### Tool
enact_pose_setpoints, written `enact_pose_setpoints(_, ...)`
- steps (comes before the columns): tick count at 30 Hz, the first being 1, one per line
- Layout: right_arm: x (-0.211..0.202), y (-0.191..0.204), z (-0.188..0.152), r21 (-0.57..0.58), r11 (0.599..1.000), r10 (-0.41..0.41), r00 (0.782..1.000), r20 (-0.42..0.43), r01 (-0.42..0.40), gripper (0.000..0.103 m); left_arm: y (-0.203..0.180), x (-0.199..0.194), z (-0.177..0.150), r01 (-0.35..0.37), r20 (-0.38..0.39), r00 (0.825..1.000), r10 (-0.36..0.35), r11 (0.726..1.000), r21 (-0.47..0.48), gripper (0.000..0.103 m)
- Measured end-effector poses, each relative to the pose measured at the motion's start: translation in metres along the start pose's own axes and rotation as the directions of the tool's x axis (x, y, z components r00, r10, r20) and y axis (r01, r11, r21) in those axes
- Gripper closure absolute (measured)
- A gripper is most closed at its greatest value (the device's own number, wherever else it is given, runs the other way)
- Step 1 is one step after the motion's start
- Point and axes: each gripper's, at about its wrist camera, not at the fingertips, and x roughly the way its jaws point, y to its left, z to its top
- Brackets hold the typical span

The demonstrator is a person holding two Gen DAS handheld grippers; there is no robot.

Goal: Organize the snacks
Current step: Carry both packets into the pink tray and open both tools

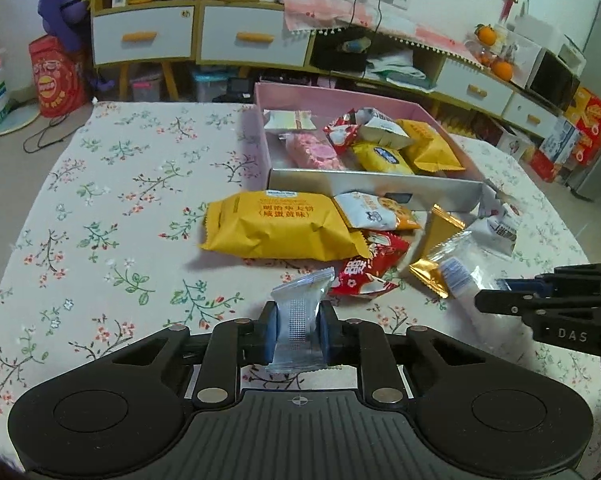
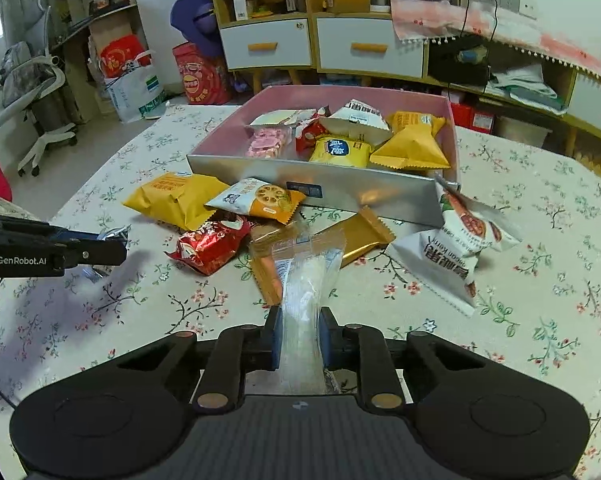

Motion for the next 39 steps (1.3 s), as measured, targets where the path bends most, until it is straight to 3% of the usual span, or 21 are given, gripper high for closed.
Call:
enact_pose_setpoints(4, 0.004, 0.006, 0.002, -0.018, 1.0, -0.017, 1.0, -0.01, 0.017, 0.103, -0.002, 0.003, -0.002, 0.004, -0.019, 1.0, -0.004, 1.0, 0.007, 0.085)
enact_pose_setpoints(7, 0.01, 0.009, 0.002, -0.025, 0.999, -0.021, 0.999, -0.035, 0.02, 0.092, -0.004, 0.003, -0.003, 0.008, -0.025, 1.0, -0.008, 1.0, 0.013, 0.085)
enact_pose_setpoints(10, 0.017, 0.012, 0.001, -0.033, 0.999, -0.03, 0.998, -0.057, 0.028, 0.09, -0.006, 0.004, -0.001, 0.018, -0.03, 0.999, -0.017, 1.0, 0.01, 0.085)
enact_pose_setpoints(13, 0.022, 0.016, 0.001, -0.048, 0.997, -0.059, 0.996, -0.064, 0.056, 0.09, -0.01, 0.004, 0.001, 0.027, -0.028, 0.999, -0.027, 1.0, 0.015, 0.085)
enact_pose_setpoints(15, 0.024, 0.019, 0.001, -0.072, 0.994, -0.088, 0.994, -0.057, 0.084, 0.103, -0.011, 0.003, 0.002, 0.037, -0.025, 0.999, -0.036, 0.999, 0.02, 0.085)
enact_pose_setpoints(21, 0.019, 0.014, 0.009, -0.023, 0.997, -0.077, 0.995, -0.057, 0.076, 0.103, -0.008, 0.004, 0.01, 0.057, -0.019, 0.998, -0.057, 0.998, -0.001, 0.085)
enact_pose_setpoints(31, -0.005, 0.016, 0.041, 0.037, 0.998, -0.06, 0.997, 0.051, 0.058, 0.103, 0.002, 0.0, 0.046, 0.067, 0.076, 0.995, -0.062, 0.996, -0.062, 0.085)
enact_pose_setpoints(39, -0.002, -0.008, 0.077, 0.154, 0.986, -0.076, 0.99, 0.121, 0.057, 0.103, 0.001, 0.028, 0.092, 0.122, 0.097, 0.989, -0.109, 0.983, -0.134, 0.085)
